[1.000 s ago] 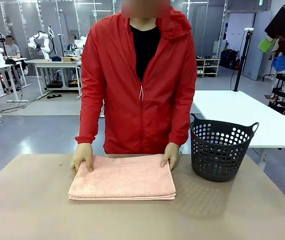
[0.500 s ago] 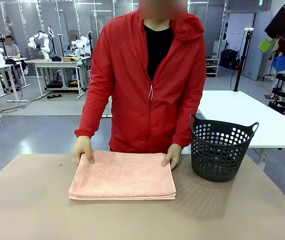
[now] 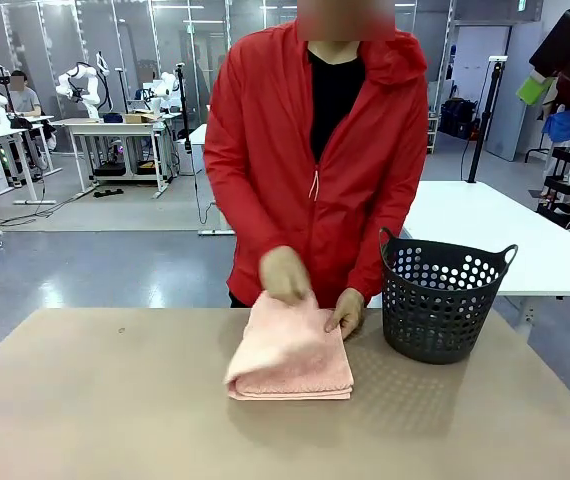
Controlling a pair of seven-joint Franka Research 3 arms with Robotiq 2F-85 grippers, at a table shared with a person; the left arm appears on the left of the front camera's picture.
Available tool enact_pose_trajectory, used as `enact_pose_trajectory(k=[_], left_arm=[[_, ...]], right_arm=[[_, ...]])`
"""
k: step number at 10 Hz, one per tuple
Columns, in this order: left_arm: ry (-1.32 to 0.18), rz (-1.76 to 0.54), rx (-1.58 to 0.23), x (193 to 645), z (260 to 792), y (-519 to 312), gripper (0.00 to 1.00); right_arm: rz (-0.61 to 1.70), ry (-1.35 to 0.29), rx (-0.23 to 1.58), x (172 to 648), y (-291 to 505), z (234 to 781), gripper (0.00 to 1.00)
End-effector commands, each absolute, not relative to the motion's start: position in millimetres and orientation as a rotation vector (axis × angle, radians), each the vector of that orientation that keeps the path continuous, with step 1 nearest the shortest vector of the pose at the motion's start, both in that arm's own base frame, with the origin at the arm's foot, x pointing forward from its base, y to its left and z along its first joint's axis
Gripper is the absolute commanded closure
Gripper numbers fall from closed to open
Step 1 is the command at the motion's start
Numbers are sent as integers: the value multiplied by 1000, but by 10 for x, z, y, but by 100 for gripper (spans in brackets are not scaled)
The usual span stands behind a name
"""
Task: Fold the towel.
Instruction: Pick up the 100 cm Hotel Towel and place it on the left side of the table.
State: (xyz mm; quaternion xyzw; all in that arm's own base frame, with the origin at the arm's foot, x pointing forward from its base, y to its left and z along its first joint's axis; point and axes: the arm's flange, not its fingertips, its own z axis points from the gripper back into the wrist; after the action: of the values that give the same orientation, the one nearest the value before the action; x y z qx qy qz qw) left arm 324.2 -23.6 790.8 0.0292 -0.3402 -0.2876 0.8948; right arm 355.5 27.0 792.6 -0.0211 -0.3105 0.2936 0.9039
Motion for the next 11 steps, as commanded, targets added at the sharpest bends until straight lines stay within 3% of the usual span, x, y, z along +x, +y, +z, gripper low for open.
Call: enact_pose_trajectory(k=[1, 11], left_arm=[[-705, -605, 60, 3221, 7923, -227, 0], [-705, -605, 60, 3221, 7923, -227, 0]], right_arm=[[611, -645, -44, 3558, 250, 7939, 0], [611, -645, -44, 3558, 250, 7939, 0]])
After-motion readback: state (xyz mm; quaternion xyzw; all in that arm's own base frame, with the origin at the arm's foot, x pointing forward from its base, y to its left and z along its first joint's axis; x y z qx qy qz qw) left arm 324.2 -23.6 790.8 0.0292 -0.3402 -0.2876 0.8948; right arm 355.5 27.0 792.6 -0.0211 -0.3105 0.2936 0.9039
